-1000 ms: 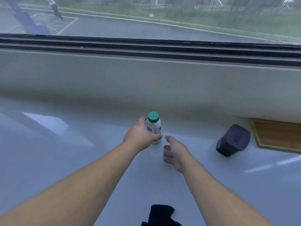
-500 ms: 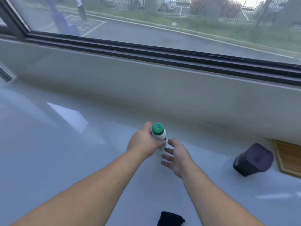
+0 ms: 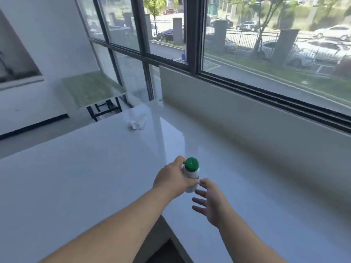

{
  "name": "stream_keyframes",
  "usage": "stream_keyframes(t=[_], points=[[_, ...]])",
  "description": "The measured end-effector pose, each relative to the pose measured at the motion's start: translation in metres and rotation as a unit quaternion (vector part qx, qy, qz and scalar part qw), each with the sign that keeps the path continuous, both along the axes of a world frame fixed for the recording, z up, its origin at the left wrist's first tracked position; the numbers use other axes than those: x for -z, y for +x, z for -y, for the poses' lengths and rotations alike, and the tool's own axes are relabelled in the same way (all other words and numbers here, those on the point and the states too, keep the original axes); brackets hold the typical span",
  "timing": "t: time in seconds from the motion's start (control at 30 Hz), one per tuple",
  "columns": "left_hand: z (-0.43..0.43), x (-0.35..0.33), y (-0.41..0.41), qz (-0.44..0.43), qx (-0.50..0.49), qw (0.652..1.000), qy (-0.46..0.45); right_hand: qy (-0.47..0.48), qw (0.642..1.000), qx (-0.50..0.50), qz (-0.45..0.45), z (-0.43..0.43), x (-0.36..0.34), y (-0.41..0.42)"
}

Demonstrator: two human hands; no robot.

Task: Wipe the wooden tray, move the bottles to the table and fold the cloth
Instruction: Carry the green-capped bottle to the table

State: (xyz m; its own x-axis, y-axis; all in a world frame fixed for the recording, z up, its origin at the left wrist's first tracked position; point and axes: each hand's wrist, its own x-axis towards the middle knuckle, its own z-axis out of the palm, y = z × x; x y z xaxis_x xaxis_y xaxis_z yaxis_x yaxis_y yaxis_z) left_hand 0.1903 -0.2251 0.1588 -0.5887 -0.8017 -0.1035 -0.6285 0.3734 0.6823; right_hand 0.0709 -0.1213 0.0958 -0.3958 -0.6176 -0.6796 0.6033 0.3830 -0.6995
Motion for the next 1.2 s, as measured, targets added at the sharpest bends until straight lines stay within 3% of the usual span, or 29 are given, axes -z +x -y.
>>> stream_keyframes(t=[0.23, 0.53, 0.87, 1.2], points=[[0.037, -0.018, 0.207, -0.014, -0.136, 0.991, -0.010, -0.009, 0.990, -0.141, -0.015, 0.074, -0.021, 0.188], [0.058, -0.030, 0.446, -0.013, -0.301, 0.953, -0.024, -0.025, 0.953, -0.302, -0.025, 0.138, -0.038, 0.413], [0.100, -0.008, 0.603, -0.013, -0.447, 0.894, -0.007, -0.004, 0.897, -0.441, -0.034, 0.228, -0.018, 0.570], [0.197, 0.050, 0.675, -0.012, -0.522, 0.851, 0.058, 0.039, 0.854, -0.517, -0.029, 0.347, 0.040, 0.647]])
